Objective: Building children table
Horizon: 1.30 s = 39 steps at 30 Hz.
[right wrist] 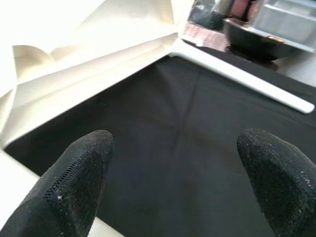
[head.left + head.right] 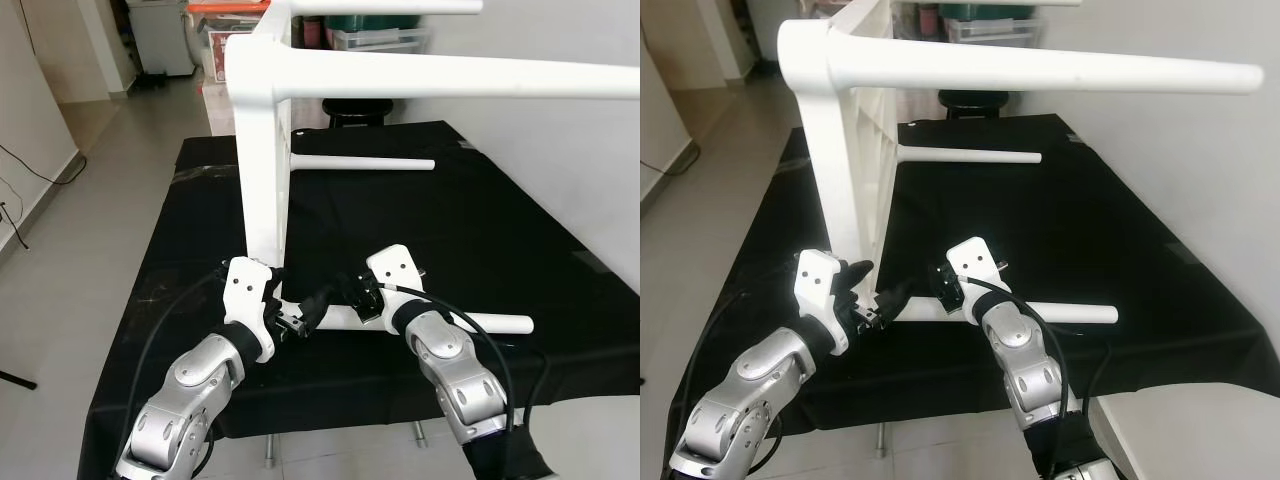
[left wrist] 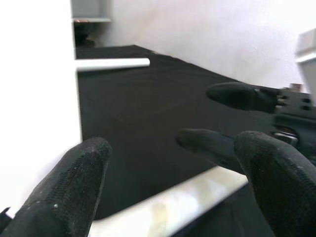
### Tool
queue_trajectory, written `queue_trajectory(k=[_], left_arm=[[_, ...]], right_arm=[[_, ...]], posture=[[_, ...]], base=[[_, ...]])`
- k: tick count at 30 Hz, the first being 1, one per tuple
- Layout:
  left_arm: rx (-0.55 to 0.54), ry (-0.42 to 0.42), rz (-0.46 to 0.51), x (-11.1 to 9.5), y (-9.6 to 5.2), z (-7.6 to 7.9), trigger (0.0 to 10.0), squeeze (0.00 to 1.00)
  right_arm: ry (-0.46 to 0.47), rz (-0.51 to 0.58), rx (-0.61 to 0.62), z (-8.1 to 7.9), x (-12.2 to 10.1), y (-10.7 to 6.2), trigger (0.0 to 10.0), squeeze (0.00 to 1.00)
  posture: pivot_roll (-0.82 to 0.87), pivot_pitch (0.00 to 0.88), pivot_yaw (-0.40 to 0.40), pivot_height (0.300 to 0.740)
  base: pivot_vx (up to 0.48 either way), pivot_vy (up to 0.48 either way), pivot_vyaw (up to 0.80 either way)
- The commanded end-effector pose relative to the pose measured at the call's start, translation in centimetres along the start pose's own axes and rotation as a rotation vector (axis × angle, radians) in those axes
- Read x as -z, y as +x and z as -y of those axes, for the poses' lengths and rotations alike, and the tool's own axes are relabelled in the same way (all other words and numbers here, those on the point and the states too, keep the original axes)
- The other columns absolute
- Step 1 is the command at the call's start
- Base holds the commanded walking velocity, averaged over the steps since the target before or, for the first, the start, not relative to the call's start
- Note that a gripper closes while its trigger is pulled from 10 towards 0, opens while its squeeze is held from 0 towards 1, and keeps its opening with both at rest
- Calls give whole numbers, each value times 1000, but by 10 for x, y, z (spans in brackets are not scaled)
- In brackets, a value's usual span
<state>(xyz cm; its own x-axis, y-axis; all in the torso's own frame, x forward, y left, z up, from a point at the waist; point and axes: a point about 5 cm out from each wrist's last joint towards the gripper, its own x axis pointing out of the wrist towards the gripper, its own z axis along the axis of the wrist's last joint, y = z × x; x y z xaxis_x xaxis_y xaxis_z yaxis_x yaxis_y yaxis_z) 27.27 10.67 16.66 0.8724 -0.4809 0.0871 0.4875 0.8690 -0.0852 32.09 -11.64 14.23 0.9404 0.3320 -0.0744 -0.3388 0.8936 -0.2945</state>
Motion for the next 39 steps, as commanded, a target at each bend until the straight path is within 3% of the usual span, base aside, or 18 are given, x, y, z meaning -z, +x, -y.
queue_trajectory(k=[1, 7, 14, 20, 21, 22, 24, 28, 30, 34, 39], left_arm=[[-24, 1, 1, 2, 1, -3, 10000, 0], [-59, -18, -2, 4, 2, -9, 10000, 0], [-23, -34, 19, 0, 6, -7, 10000, 0], [-87, -30, 33, -3, 3, -16, 10000, 0], [-134, -27, 41, -5, 0, -23, 0, 0], [-206, -14, 41, -6, -4, -34, 0, 0], [-258, -14, 32, -5, -8, -43, 0, 0], [-286, -27, 31, -4, -11, -47, 0, 0], [-331, -45, 9, -1, -19, -64, 0, 0], [-315, -101, -1, 1, -24, -77, 0, 0], [-226, -144, -45, 6, -20, -76, 0, 0]], right_arm=[[-7, 17, 7, 3, -3, 2, 10000, 0], [3, 18, 18, 3, -2, 3, 10000, 0], [11, 22, 14, 2, -3, 4, 10000, 0], [11, 21, 8, 2, -2, 3, 10000, 0], [11, 21, 9, 3, -2, 3, 10000, 0], [10, 23, 11, 4, -2, 3, 10000, 0], [7, 25, 13, 6, -2, 3, 10000, 0], [6, 27, 16, 7, -3, 3, 10000, 0], [-42, 72, 28, 17, -16, 3, 10000, 0], [-109, 137, 31, 31, -37, 1, 10000, 0], [-162, 190, 34, 47, -57, -5, 10000, 0]], posture=[[-32, 25, -17, 740], [-17, 17, -5, 740], [-15, 7, -2, 740], [-20, 8, 2, 740], [-18, 9, 2, 740], [-16, 9, 2, 740], [-16, 9, 2, 740], [-14, 8, 2, 740], [-14, 7, 3, 740], [-25, 6, 2, 740], [-44, 7, 1, 740]], base=[[0, -480, 0], [0, -160, 0], [0, 0, 0], [0, 0, 0], [0, 0, 0], [0, 0, 0], [0, 0, 0], [0, 0, 0], [0, 0, 0], [0, 0, 0], [0, 0, 0]])
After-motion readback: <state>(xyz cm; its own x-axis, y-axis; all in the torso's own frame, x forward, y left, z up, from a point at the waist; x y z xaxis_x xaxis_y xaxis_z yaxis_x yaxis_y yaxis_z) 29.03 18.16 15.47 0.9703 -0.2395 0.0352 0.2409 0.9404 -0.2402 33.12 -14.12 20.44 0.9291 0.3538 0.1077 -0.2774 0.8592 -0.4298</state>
